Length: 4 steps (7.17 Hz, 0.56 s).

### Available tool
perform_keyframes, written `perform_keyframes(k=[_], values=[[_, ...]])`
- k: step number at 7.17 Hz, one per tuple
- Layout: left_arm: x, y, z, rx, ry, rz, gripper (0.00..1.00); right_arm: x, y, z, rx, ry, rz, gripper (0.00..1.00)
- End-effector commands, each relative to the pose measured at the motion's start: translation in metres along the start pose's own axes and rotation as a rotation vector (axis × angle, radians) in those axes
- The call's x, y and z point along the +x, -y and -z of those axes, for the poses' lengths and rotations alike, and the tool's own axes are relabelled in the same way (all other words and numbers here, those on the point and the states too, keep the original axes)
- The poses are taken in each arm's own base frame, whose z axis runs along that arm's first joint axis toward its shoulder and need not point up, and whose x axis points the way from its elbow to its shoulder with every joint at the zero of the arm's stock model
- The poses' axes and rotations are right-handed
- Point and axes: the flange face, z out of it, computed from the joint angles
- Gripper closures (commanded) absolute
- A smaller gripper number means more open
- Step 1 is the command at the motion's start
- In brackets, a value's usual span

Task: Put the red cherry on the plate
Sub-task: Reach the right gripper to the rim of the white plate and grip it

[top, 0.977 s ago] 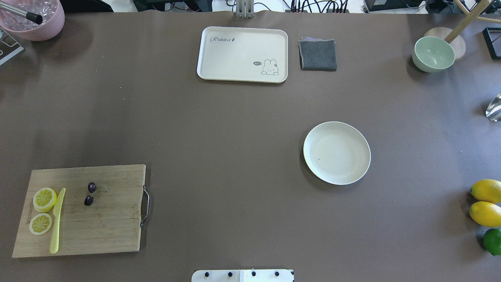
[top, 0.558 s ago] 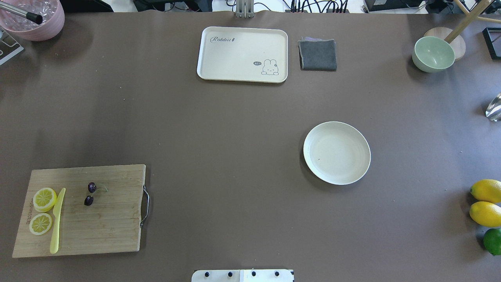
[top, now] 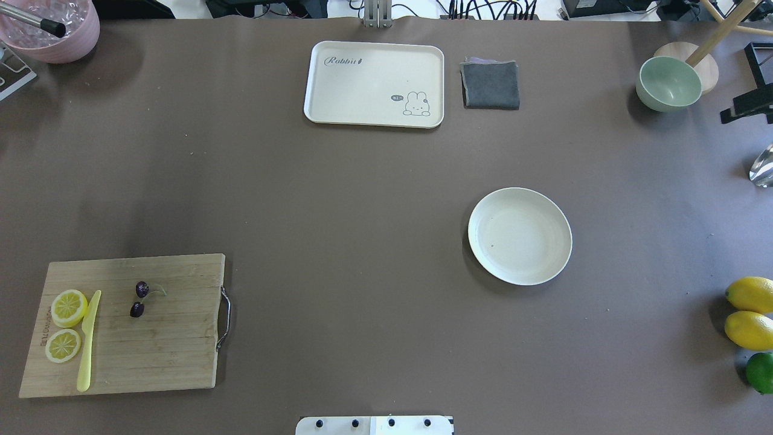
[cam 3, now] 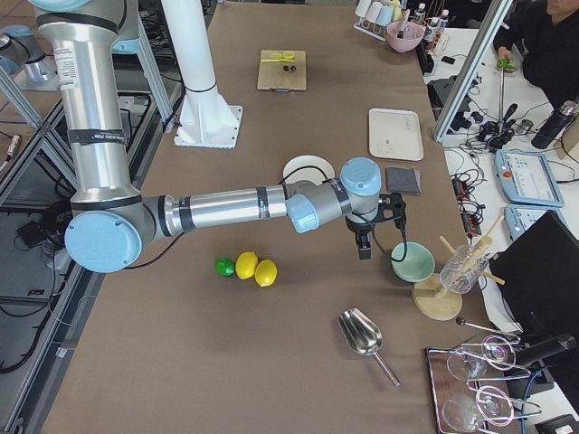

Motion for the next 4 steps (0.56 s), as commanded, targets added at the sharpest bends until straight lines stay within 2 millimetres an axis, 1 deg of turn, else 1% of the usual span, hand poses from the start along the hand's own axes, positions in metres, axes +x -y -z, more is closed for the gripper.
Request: perform_keyframes(k=[1, 2, 3, 4], values=[[0.007, -0.001, -0.009, 0.015, -0.013, -0.016, 0.02, -0.075, -0.027, -0.061, 0.029, 0.022, -0.022, 0.0], [0.018, 0.003, -0.013, 0.015, -0.025, -0.015, 0.02, -0.103, -0.043, -0.082, 0.029, 0.048, -0.024, 0.0], [0.022, 0.004, -0.013, 0.027, -0.032, -0.035, 0.02, -0.132, -0.065, -0.107, 0.017, 0.066, -0.027, 0.0], [0.023, 0.004, -0.013, 0.04, -0.034, -0.04, 0.02, -0.167, -0.091, -0.133, 0.044, 0.084, -0.074, 0.0]])
